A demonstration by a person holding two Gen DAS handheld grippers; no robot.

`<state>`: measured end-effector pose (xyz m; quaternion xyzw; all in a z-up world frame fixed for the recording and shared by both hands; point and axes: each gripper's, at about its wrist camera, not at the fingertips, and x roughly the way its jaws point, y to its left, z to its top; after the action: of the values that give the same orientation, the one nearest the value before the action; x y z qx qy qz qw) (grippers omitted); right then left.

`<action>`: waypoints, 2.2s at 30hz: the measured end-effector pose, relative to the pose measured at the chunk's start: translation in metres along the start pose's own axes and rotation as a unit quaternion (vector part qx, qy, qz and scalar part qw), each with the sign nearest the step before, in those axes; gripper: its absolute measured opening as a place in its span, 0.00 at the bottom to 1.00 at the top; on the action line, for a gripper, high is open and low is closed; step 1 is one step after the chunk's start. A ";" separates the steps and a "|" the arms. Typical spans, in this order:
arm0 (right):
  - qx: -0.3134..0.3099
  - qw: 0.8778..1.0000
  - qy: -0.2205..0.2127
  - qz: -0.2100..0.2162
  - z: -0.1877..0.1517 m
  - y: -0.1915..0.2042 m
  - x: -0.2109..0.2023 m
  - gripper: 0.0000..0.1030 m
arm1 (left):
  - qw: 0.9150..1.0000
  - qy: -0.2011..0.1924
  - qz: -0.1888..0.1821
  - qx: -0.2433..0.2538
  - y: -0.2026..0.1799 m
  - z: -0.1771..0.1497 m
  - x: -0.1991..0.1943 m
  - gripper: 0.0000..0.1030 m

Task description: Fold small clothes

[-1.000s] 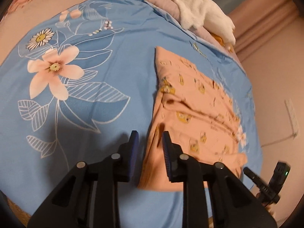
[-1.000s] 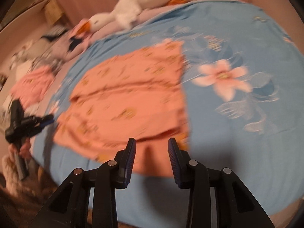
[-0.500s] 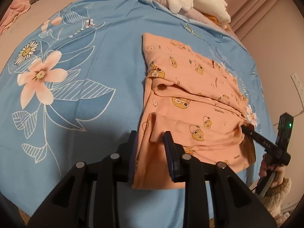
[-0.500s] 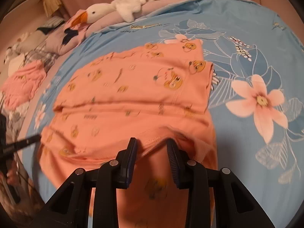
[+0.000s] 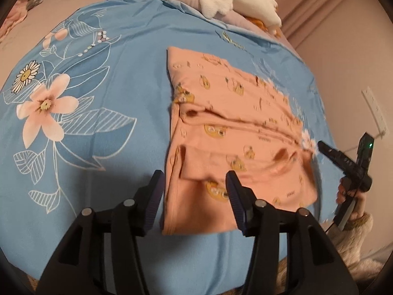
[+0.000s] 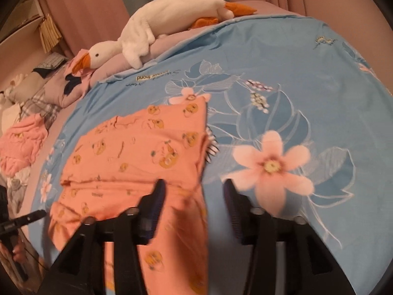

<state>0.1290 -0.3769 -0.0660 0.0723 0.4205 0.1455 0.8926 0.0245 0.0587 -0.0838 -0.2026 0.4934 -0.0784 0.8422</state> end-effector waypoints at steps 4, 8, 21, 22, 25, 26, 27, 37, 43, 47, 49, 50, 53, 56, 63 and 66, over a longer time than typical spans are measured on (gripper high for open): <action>-0.019 1.000 0.024 0.006 -0.010 0.000 0.008 0.55 | 1.000 0.006 0.002 0.012 -0.004 -0.006 0.002 0.48; -0.037 0.998 0.042 0.006 -0.019 0.011 0.023 0.46 | 1.000 0.012 -0.005 0.021 -0.013 -0.007 0.007 0.48; 0.001 1.000 -0.012 0.000 -0.010 0.006 0.007 0.04 | 0.998 0.035 -0.019 0.051 -0.025 -0.001 0.022 0.19; 0.004 1.000 -0.010 0.000 -0.011 0.006 0.007 0.04 | 0.998 0.041 -0.015 0.054 -0.026 -0.002 0.025 0.18; 0.007 1.000 -0.011 0.001 -0.012 0.006 0.006 0.04 | 0.995 0.059 -0.011 0.085 -0.036 -0.006 0.033 0.14; 0.007 1.000 -0.011 0.002 -0.012 0.006 0.005 0.04 | 0.994 0.060 -0.010 0.089 -0.038 -0.006 0.034 0.15; 0.007 1.000 -0.012 0.002 -0.013 0.006 0.005 0.04 | 0.994 0.060 -0.006 0.093 -0.039 -0.005 0.038 0.15; 0.018 1.000 -0.011 0.005 -0.015 0.004 0.004 0.04 | 0.999 -0.016 0.042 0.019 -0.008 0.043 0.049 0.27; 0.022 1.000 -0.010 0.006 -0.016 0.004 0.005 0.04 | 0.999 -0.031 0.025 0.003 0.006 0.052 0.038 0.48; 0.024 1.000 -0.009 0.008 -0.017 0.004 0.005 0.04 | 0.999 -0.014 0.030 0.023 0.000 0.051 0.051 0.48; 0.024 1.000 -0.008 0.009 -0.018 0.005 0.005 0.04 | 0.999 -0.002 0.035 0.033 -0.003 0.050 0.061 0.46; 0.025 1.000 -0.008 0.009 -0.019 0.006 0.005 0.04 | 0.999 0.001 0.038 0.037 -0.005 0.050 0.065 0.46; 0.023 1.000 -0.007 0.008 -0.020 0.008 0.004 0.04 | 0.997 -0.001 0.055 0.050 -0.007 0.048 0.071 0.17; 0.019 1.000 -0.008 0.007 -0.021 0.010 0.002 0.04 | 0.997 -0.010 0.060 0.041 -0.004 0.047 0.069 0.08; 0.004 1.000 -0.022 0.002 -0.022 0.019 -0.010 0.04 | 0.995 -0.047 0.073 0.047 -0.013 0.041 0.044 0.06; 0.002 1.000 -0.025 0.002 -0.024 0.021 -0.014 0.04 | 0.996 -0.054 0.064 0.042 -0.014 0.038 0.035 0.04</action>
<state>0.0980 -0.3609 -0.0656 0.0782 0.3986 0.1447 0.9023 0.0756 0.0445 -0.0893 -0.1391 0.4557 -0.0336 0.8786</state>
